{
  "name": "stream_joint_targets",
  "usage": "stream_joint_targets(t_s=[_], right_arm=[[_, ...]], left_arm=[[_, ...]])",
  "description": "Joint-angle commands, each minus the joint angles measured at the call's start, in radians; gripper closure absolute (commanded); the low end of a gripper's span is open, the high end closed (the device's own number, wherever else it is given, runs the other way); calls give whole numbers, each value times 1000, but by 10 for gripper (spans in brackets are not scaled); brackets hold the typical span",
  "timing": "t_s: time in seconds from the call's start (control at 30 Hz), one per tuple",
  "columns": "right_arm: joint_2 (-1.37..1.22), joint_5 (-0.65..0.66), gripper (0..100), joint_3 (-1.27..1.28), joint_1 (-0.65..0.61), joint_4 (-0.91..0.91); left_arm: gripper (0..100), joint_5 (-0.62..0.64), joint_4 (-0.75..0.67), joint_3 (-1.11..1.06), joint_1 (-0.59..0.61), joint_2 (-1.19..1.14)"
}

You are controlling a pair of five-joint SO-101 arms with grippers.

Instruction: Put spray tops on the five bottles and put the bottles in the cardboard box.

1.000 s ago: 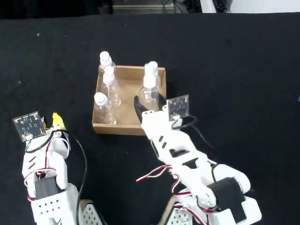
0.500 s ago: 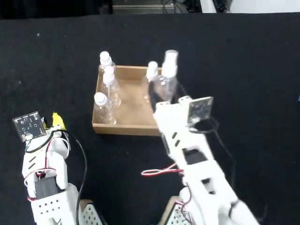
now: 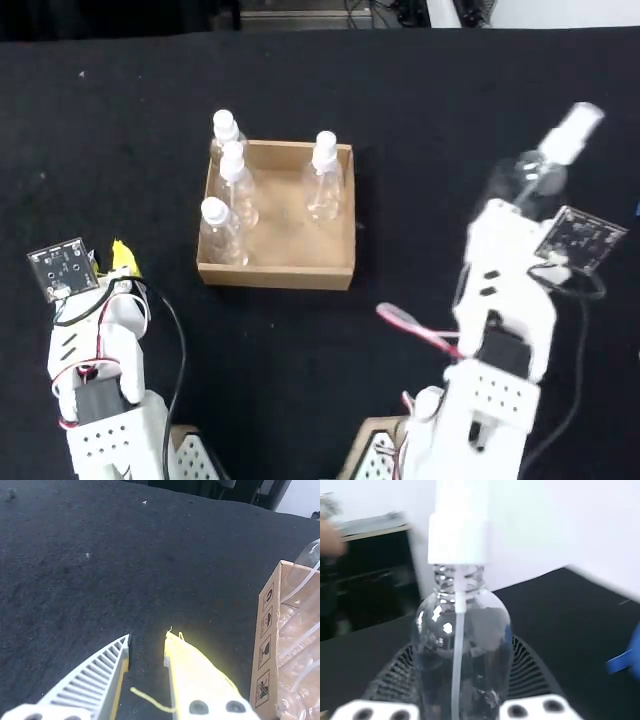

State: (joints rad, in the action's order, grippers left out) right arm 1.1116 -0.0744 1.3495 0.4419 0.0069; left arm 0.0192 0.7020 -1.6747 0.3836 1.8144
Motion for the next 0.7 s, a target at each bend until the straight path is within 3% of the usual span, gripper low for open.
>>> stream_joint_targets(t_s=[0.0, 0.27, 0.67], right_arm=[[-252, 77, 987, 1, 112, -342], [-668, 92, 988, -12, 256, -736], [-1190, 92, 988, -21, 269, -1326]], left_arm=[[893, 5, 5, -24, 8, 11], [893, 3, 5, -24, 5, 11], [893, 3, 6, -24, 10, 11]])
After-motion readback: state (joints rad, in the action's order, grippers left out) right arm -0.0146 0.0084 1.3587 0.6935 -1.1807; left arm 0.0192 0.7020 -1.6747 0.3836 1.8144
